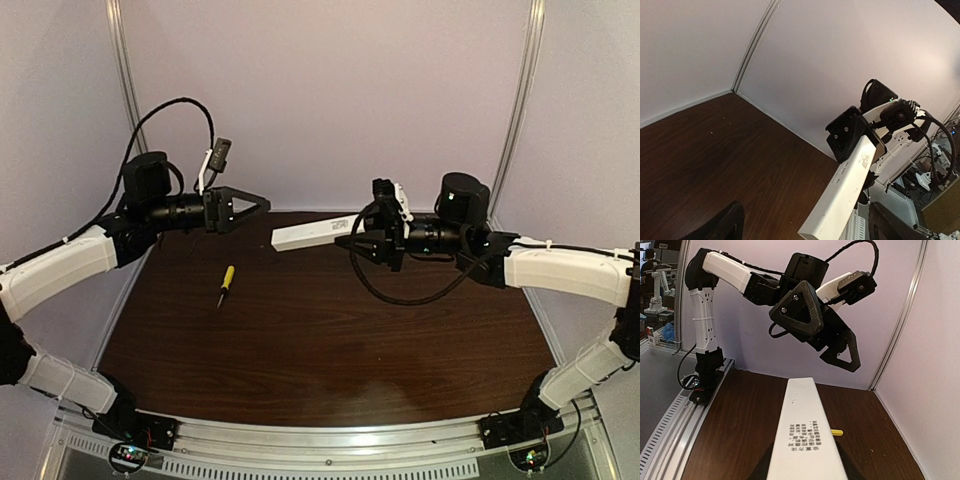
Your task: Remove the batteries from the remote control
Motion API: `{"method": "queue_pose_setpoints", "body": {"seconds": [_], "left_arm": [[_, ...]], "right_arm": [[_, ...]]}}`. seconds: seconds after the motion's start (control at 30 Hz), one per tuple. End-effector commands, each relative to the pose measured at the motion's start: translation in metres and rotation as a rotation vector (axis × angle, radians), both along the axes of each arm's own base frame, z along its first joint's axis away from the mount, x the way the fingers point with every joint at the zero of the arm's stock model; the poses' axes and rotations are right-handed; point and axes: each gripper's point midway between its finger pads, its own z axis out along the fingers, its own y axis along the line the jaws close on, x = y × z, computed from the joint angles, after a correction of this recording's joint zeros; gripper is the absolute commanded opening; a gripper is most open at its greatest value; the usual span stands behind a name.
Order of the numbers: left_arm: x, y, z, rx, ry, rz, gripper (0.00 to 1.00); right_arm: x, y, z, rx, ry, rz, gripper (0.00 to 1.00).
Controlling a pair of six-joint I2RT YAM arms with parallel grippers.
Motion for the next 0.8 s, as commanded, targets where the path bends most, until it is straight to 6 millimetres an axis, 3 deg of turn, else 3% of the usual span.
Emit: {"method": "queue_pose_setpoints", "body": {"seconds": [0.0, 0.33, 0.77], "left_arm": [[-0.017, -0.007, -0.003, -0.018, 0.139, -0.155, 0.84], [-0.023, -0.016, -0.021, -0.013, 0.266, -0.269, 0.67], [-0.031, -0.033, -0.023, -0.015, 0.309, -0.337, 0.54]], "right_arm": [[-0.002, -0.006, 0.017, 0.042, -0.097, -0.018, 0.0], [-0.008, -0.007, 0.024, 0.064, -0.14, 0.001, 0.0], [-0.007, -0.005, 0.028, 0.077, -0.152, 0.01, 0.0]]}}
